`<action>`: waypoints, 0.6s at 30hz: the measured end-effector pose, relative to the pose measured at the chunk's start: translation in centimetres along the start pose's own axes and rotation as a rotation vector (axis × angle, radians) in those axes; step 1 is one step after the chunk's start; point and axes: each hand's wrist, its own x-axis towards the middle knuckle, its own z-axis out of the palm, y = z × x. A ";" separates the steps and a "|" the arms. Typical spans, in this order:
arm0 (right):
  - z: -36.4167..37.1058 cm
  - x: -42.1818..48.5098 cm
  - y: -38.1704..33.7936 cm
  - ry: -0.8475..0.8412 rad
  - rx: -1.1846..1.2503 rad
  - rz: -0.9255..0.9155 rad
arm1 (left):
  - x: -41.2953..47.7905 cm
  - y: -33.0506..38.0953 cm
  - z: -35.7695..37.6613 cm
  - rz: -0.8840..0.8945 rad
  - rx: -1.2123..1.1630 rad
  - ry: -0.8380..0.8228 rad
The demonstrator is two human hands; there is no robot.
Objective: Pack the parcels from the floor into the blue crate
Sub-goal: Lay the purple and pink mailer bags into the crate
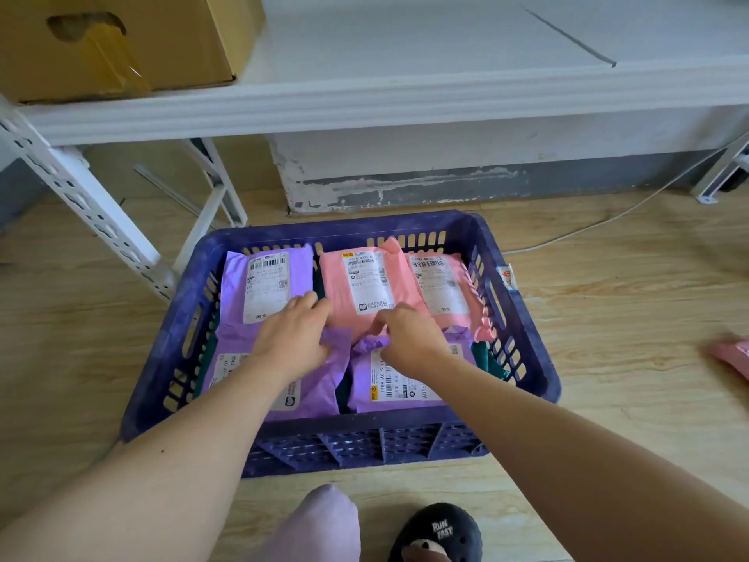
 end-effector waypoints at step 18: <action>-3.0 -1.3 2.4 -0.170 0.064 0.061 | -0.8 -1.0 -2.1 -0.181 -0.344 -0.183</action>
